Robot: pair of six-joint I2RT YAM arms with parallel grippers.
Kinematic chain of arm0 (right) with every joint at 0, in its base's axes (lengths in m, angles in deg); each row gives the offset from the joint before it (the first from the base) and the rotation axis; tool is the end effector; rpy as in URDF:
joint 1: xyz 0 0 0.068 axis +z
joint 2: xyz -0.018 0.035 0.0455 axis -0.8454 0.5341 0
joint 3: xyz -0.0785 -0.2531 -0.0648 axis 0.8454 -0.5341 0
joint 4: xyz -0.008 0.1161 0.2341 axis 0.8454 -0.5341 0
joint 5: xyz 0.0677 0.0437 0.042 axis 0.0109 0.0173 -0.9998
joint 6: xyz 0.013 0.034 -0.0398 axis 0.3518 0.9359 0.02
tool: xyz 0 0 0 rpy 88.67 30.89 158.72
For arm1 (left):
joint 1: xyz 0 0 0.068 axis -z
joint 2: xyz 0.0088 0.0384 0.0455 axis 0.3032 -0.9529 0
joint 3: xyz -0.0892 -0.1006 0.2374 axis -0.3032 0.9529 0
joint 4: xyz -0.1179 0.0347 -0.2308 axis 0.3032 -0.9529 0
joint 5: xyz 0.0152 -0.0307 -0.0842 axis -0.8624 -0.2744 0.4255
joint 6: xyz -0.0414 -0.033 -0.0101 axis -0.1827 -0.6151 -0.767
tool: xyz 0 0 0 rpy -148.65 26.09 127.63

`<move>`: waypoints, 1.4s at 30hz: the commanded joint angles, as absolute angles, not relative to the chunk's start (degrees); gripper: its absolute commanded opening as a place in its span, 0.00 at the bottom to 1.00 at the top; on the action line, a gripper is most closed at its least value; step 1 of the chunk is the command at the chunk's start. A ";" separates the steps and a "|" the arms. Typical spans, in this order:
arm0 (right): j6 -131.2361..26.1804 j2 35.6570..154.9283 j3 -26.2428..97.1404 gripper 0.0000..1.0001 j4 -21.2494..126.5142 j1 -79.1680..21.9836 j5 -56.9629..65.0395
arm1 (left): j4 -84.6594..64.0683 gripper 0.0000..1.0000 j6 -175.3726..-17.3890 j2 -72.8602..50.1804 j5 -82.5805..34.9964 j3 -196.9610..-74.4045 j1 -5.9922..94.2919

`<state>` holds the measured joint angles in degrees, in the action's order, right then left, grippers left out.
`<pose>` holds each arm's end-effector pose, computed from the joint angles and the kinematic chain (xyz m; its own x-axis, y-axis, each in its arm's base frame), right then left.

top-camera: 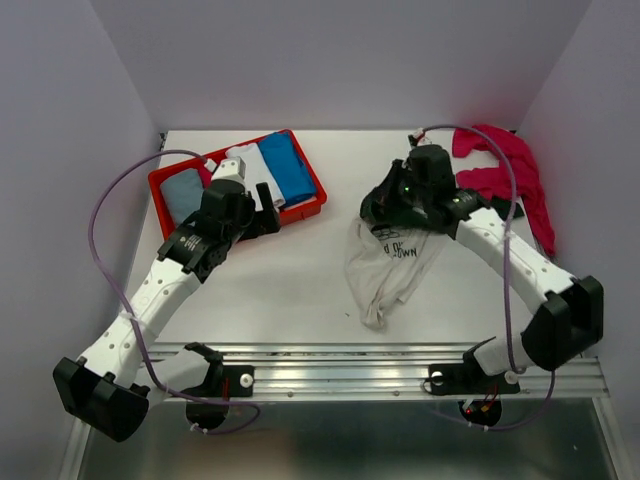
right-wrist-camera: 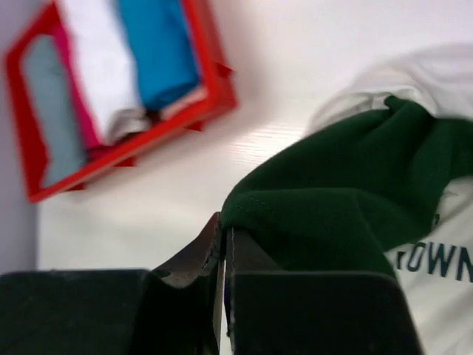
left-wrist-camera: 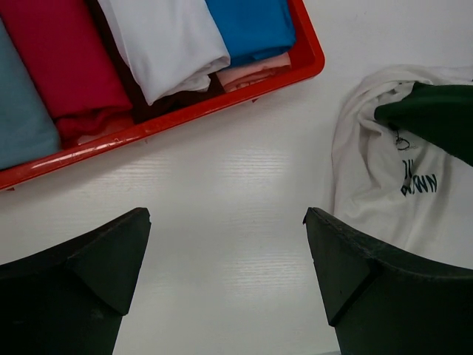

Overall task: Roll the t-shirts
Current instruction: Flatten out the T-shirt at the center of the board.

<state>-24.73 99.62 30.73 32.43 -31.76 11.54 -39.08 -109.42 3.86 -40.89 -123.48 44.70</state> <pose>0.3061 0.1490 0.3101 -0.6772 0.3021 -0.6709 -0.0666 0.8829 0.4648 0.2086 -0.1003 0.3522 -0.5030 -0.2053 -0.8396 0.1297 0.9424 -0.3082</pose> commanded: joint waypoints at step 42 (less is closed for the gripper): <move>-27.79 76.61 31.89 0.01 21.32 -40.14 24.86 | -14.24 0.82 -132.00 -37.97 -39.00 -124.07 79.35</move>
<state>-27.64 78.66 29.75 20.54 -39.76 25.96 -16.65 -130.49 -35.07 -37.55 -121.07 78.75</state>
